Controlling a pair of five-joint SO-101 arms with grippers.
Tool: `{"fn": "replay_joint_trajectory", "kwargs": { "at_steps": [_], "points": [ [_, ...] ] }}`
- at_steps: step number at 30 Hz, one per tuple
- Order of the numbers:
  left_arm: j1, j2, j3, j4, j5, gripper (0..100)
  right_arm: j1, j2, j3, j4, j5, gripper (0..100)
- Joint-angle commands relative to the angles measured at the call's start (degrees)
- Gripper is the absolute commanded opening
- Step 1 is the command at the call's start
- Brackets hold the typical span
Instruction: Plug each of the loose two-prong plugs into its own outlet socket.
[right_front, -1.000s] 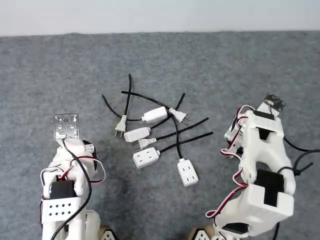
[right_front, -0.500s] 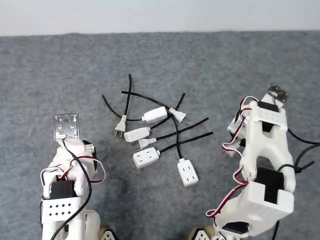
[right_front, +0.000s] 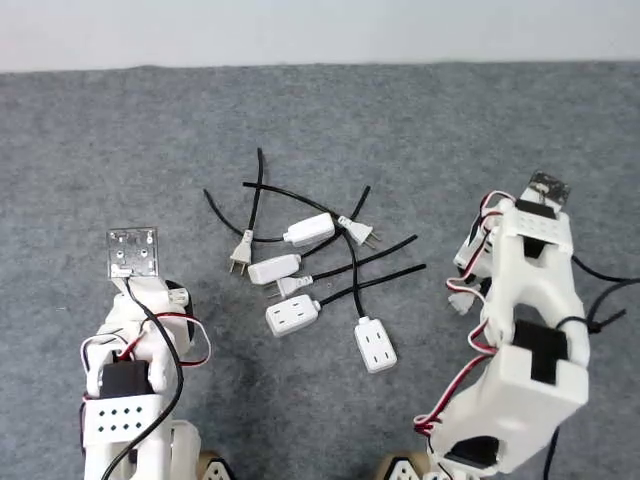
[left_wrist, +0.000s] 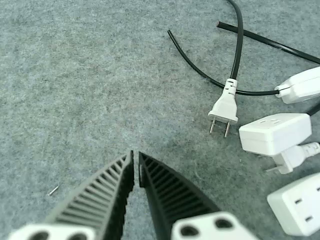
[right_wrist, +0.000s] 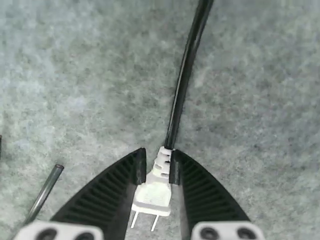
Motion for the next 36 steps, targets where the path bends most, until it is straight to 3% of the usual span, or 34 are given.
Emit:
{"fn": "replay_joint_trajectory", "kwargs": {
  "at_steps": [1, 14, 17, 23, 30, 36],
  "points": [
    [0.26, -0.70, -0.84, 0.00, -0.62, 2, 0.31, 1.89, -5.01, 2.07, 0.53, 8.4],
    [0.26, -0.70, -0.84, 0.00, -0.62, 2, 0.31, 2.86, -5.63, 4.53, 0.53, 7.6],
    [0.26, -0.70, -0.84, 0.00, -0.62, 2, 0.40, 5.05, -5.80, 2.59, 0.53, 0.9],
    [0.35, -0.70, -0.84, 0.00, -0.62, 2, 0.40, 3.65, -5.89, 3.74, 0.70, 0.8],
    [2.46, -0.44, -0.48, 0.70, -0.62, 2, -3.30, -11.65, -1.32, 6.81, 3.52, 0.8],
    [8.44, -0.35, 0.13, 4.84, -6.15, 2, -15.25, -32.22, 6.15, 6.64, 10.46, 0.8]
  ]
}}
